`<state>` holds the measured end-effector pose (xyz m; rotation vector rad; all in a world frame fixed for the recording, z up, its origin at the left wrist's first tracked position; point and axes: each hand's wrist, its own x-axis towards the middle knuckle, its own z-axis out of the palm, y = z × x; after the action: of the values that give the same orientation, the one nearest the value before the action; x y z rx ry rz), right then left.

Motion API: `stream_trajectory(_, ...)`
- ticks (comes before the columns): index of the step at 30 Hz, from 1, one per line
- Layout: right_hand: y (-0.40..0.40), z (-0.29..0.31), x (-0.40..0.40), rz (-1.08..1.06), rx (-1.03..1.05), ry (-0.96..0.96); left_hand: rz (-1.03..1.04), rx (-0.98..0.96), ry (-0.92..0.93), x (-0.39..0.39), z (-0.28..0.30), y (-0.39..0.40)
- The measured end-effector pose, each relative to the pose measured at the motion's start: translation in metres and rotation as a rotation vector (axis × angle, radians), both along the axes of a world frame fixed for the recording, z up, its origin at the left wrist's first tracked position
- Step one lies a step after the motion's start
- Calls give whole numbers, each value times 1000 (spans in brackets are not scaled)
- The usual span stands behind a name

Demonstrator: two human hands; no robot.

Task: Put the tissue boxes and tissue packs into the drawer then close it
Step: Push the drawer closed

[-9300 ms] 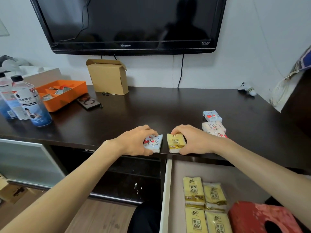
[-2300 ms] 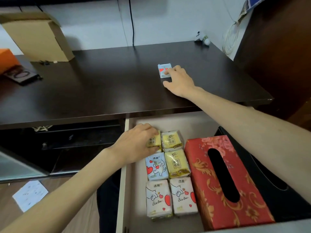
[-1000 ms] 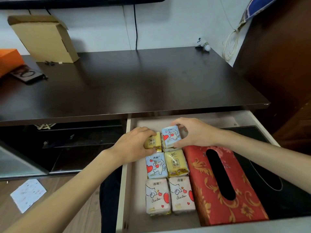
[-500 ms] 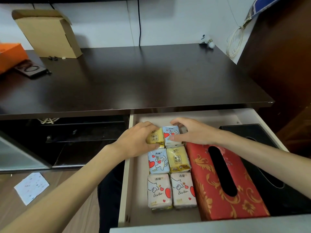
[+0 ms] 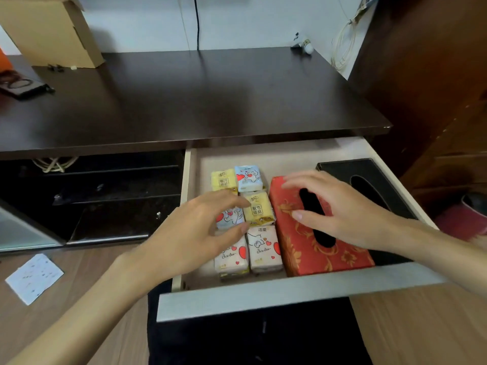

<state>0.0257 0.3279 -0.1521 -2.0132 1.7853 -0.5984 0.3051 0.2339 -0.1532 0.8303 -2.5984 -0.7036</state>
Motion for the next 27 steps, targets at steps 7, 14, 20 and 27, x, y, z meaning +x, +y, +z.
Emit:
stream_trajectory(7,105,-32,5,12,-21,164,-78,-88,-113,14,-17,78)
stream_trajectory(14,120,-53,5,-27,-192,417,-102,-236,-245,11,-33,93)
stream_trajectory(20,101,-60,-3,-36,-260,406,-121,-330,-241,6,-38,75)
stream_trajectory(27,48,-59,-18,-52,-295,457,-92,-316,-233,-12,-38,23)
